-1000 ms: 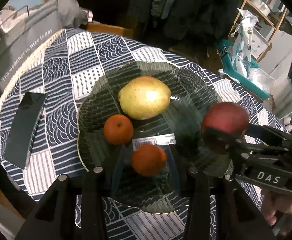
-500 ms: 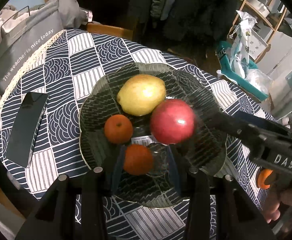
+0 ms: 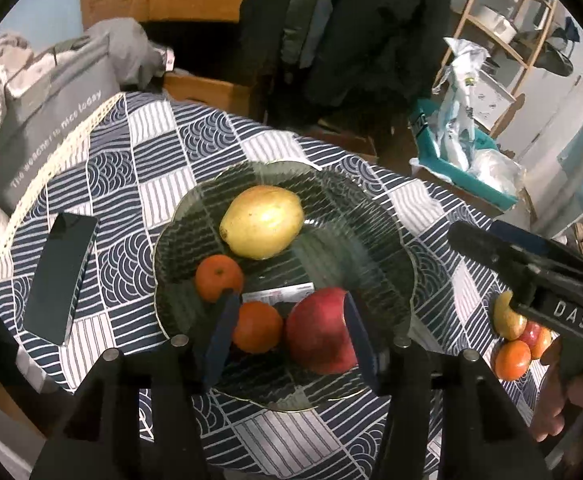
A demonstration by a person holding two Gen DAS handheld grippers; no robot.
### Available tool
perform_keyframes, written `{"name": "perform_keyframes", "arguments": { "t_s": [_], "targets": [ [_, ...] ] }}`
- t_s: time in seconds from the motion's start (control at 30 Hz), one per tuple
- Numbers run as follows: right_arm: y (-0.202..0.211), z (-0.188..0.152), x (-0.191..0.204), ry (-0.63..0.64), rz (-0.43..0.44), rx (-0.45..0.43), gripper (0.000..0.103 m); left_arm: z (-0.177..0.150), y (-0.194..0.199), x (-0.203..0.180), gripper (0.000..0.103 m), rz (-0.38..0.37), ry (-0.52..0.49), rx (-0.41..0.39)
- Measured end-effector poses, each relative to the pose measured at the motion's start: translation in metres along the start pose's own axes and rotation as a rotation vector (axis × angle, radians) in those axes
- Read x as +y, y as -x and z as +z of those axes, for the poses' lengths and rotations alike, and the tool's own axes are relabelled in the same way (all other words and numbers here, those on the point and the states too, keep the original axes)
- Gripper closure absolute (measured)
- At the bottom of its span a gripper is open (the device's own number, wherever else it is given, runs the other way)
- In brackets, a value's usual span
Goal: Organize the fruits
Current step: 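Lower the orange onto the plate and open the left gripper while the right gripper releases the mango, then withdraw both open grippers up from the glass plate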
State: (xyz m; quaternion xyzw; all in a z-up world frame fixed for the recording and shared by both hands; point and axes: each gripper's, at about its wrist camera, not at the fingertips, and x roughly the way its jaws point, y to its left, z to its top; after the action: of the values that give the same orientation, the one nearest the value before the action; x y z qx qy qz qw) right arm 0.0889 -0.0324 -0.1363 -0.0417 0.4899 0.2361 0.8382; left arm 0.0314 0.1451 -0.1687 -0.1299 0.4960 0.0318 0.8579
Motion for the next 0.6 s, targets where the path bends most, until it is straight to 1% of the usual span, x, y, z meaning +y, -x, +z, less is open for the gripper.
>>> {"name": "perform_keyframes", "arguments": {
  "t_s": [0.13, 0.17, 0.33, 0.53, 0.6],
  "targets": [
    [0.021, 0.002, -0.007, -0.015, -0.028, -0.045, 0.025, 0.001, 0.012, -0.011, 0.037, -0.004, -0.027, -0.027],
    [0.027, 0.002, -0.008, -0.013, -0.044, -0.060, 0.025, 0.002, 0.015, -0.015, 0.036, -0.005, -0.035, -0.036],
    [0.056, 0.000, -0.013, 0.010, -0.117, -0.123, 0.022, 0.005, 0.030, -0.032, 0.024, -0.004, -0.079, -0.078],
    [0.090, -0.006, -0.025, -0.003, -0.150, -0.181, 0.021, 0.007, 0.043, -0.055, 0.023, -0.034, -0.115, -0.094],
    [0.103, -0.009, -0.029, -0.003, -0.173, -0.207, 0.021, 0.007, 0.047, -0.062, 0.022, -0.043, -0.124, -0.103]
  ]
}}
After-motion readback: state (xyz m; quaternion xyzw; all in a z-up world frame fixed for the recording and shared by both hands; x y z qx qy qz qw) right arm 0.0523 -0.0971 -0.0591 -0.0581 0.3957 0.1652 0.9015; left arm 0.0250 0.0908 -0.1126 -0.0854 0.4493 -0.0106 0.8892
